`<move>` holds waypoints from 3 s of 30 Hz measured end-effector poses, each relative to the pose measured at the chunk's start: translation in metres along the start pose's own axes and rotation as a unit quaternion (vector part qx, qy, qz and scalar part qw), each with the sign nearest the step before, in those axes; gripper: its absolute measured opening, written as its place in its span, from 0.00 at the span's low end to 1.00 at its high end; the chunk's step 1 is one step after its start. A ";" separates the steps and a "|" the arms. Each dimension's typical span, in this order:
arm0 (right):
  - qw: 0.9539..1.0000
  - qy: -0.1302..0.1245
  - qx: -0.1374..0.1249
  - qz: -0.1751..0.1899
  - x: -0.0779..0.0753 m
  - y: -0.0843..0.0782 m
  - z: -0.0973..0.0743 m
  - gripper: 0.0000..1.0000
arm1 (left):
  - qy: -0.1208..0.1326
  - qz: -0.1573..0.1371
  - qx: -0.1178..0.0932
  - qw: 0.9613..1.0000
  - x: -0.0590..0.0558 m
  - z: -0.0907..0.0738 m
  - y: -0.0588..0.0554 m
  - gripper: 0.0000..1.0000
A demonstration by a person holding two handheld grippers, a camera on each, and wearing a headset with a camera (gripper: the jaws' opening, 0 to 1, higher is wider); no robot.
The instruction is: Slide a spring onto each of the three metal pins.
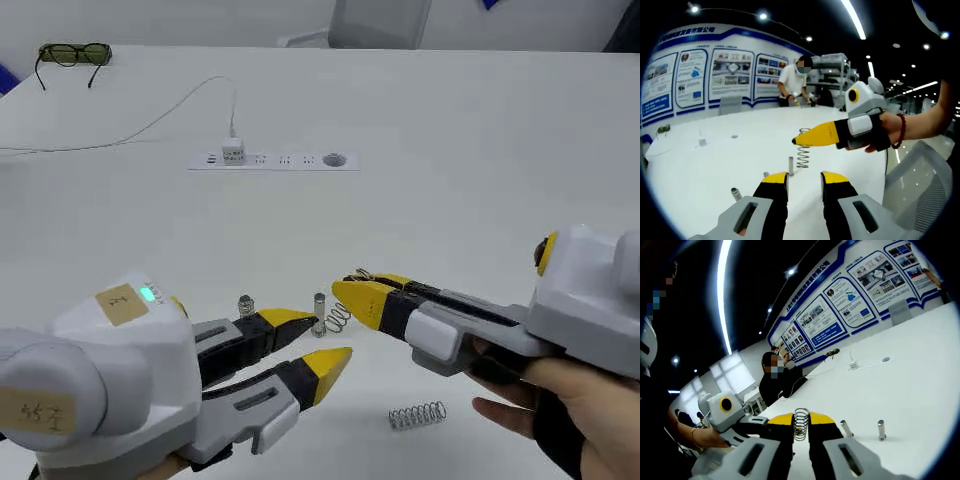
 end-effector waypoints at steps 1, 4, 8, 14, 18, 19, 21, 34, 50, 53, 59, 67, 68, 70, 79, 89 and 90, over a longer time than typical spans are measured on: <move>1.000 -0.001 0.002 -0.012 0.000 0.001 0.000 0.11 | 0.000 0.002 0.004 1.000 0.000 0.000 -0.002 0.28; 0.998 -0.008 0.013 -0.065 0.000 0.003 0.002 0.11 | 0.003 0.009 0.012 1.000 0.000 0.000 -0.005 0.33; 0.995 -0.016 0.022 -0.095 -0.001 0.004 0.007 0.11 | 0.004 0.021 0.023 0.999 -0.001 0.000 -0.010 0.38; 0.991 -0.027 0.025 -0.130 -0.008 0.008 0.016 0.11 | 0.002 0.032 0.041 0.999 -0.003 0.000 -0.017 0.44; 0.989 -0.032 0.029 -0.143 -0.014 0.009 0.022 0.11 | 0.003 0.028 0.043 0.999 -0.003 -0.001 -0.020 0.50; 0.988 -0.036 0.030 -0.145 -0.016 0.009 0.024 0.11 | 0.002 0.025 0.043 0.999 -0.003 -0.001 -0.021 0.51; 0.985 -0.047 0.037 -0.160 -0.021 0.008 0.027 0.11 | 0.005 0.018 0.044 0.999 -0.003 -0.001 -0.024 0.52; 0.979 -0.080 0.045 -0.183 -0.046 0.006 0.047 0.12 | 0.010 0.003 0.053 0.999 -0.002 -0.001 -0.034 0.66; 0.974 -0.105 0.053 -0.195 -0.066 -0.002 0.062 0.12 | 0.015 -0.010 0.058 0.998 -0.001 -0.001 -0.041 0.80; 0.975 -0.106 0.050 -0.189 -0.067 -0.002 0.063 0.12 | 0.017 -0.012 0.059 0.998 0.000 -0.001 -0.042 0.83; 0.976 -0.107 0.050 -0.185 -0.068 -0.005 0.065 0.12 | 0.017 -0.014 0.061 0.998 0.000 0.000 -0.043 0.86; 0.972 -0.111 0.060 -0.196 -0.070 -0.013 0.066 0.12 | 0.020 -0.019 0.064 0.998 0.001 -0.001 -0.044 0.87; 0.972 -0.113 0.062 -0.197 -0.071 -0.014 0.066 0.12 | 0.021 -0.020 0.063 0.998 0.001 -0.001 -0.044 0.88; 0.972 -0.115 0.064 -0.196 -0.073 -0.016 0.066 0.12 | 0.021 -0.019 0.063 0.998 0.001 -0.001 -0.044 0.88; 0.966 -0.118 0.078 -0.216 -0.075 -0.023 0.068 0.12 | 0.029 -0.023 0.066 0.997 0.004 -0.003 -0.045 0.89; 0.966 -0.125 0.083 -0.211 -0.080 -0.028 0.069 0.12 | 0.027 -0.023 0.071 0.997 0.004 -0.004 -0.046 0.88; 0.966 -0.125 0.084 -0.210 -0.080 -0.029 0.069 0.12 | 0.027 -0.023 0.070 0.997 0.004 -0.004 -0.046 0.88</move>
Point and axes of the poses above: the centre of the closed fingertips' face, and the gripper's own axes: z roughly forward along the fingers, x roughly to its left, y roughly out of its top, the point moved 3 cm from there along -z, roughly backward along the fingers, and after that the axes turned 13 degrees about z, right-handed, at the moved point
